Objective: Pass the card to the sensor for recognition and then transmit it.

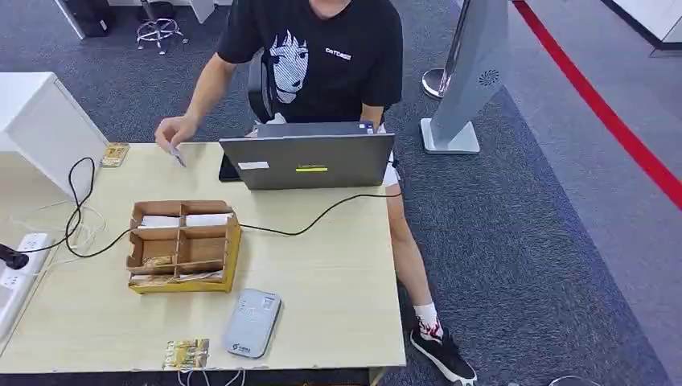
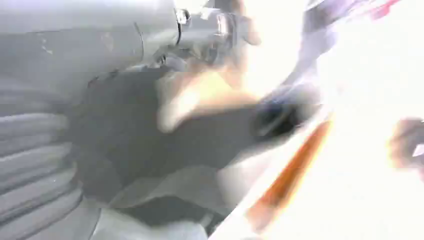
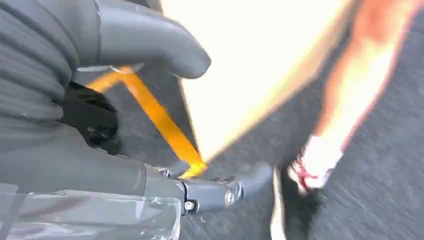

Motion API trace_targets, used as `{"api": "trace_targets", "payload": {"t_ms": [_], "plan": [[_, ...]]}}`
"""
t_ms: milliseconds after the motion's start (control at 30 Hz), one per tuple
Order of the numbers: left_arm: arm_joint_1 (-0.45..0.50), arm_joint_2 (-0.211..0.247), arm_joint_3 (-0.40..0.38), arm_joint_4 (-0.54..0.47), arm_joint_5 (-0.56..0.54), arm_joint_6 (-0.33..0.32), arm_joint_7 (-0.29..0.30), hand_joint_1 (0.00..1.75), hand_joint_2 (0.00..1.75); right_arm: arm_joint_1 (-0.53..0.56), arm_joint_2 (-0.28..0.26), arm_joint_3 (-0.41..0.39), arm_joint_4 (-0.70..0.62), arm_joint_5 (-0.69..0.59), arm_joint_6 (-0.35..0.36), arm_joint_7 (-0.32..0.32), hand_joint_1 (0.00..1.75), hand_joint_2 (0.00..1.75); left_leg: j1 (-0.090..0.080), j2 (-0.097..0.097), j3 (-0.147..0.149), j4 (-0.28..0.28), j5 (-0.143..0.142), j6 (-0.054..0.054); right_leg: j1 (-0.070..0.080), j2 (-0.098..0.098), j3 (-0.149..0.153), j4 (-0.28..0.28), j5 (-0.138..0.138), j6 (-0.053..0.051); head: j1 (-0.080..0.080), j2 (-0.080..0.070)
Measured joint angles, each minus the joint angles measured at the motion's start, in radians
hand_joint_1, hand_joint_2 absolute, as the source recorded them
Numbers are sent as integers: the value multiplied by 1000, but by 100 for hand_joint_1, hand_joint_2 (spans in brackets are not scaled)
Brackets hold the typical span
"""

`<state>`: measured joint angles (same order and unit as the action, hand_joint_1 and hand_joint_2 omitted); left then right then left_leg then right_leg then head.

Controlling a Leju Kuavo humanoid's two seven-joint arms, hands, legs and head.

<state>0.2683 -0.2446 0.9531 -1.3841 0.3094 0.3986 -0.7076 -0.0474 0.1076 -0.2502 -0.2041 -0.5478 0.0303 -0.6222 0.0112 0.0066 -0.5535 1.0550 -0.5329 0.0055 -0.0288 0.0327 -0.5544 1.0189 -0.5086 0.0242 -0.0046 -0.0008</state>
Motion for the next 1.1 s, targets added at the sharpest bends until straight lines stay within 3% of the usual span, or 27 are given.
{"api": "trace_targets", "payload": {"t_ms": [67, 133, 367, 633, 767, 900, 1100], "plan": [[62, -19, -140, -233, -46, 66, -4, 0, 175, -3, 14, -1, -4, 10, -64, -1, 0, 175, -2, -24, -3, 0, 6, 5, -3, -24, 0, 0, -4, 5, -1, 0], [107, -48, -238, -405, -84, 48, -4, 0, 175, -11, 26, -1, -8, 18, -55, 11, 0, 175, -1, -28, -5, 0, 6, 5, -2, -29, 4, 0, -4, 4, 4, 0], [166, -85, -359, -737, -169, 19, -1, 0, 175, -15, 37, -28, -12, 28, -21, 32, 0, 175, -2, -24, -3, 0, 7, 5, -3, -26, 4, -1, -2, 3, 5, 0], [169, -98, -386, -909, -278, -7, 3, 0, 175, -21, 37, -29, -16, 118, -85, 23, 0, 175, -3, -22, -3, 0, 7, 5, -3, -24, 4, -1, -1, 3, 4, 0], [170, -99, -410, -962, -437, -45, 4, 0, 175, -24, 37, -29, -19, 138, -92, 23, 0, 175, -3, -22, -3, 0, 7, 5, -3, -24, 4, -1, -1, 3, 4, 0], [207, -35, -500, -977, -615, 40, 4, 0, 175, -32, 38, -29, -19, 182, -115, 25, 0, 175, -3, -22, -3, 0, 7, 5, -3, -24, 4, -1, -1, 3, 4, 0], [218, 30, -551, -977, -643, 50, 5, 0, 175, -45, 41, -23, -19, 197, -126, 29, 0, 175, -3, -23, -3, 0, 7, 5, -3, -24, 4, -1, -1, 3, 3, 0]]}}
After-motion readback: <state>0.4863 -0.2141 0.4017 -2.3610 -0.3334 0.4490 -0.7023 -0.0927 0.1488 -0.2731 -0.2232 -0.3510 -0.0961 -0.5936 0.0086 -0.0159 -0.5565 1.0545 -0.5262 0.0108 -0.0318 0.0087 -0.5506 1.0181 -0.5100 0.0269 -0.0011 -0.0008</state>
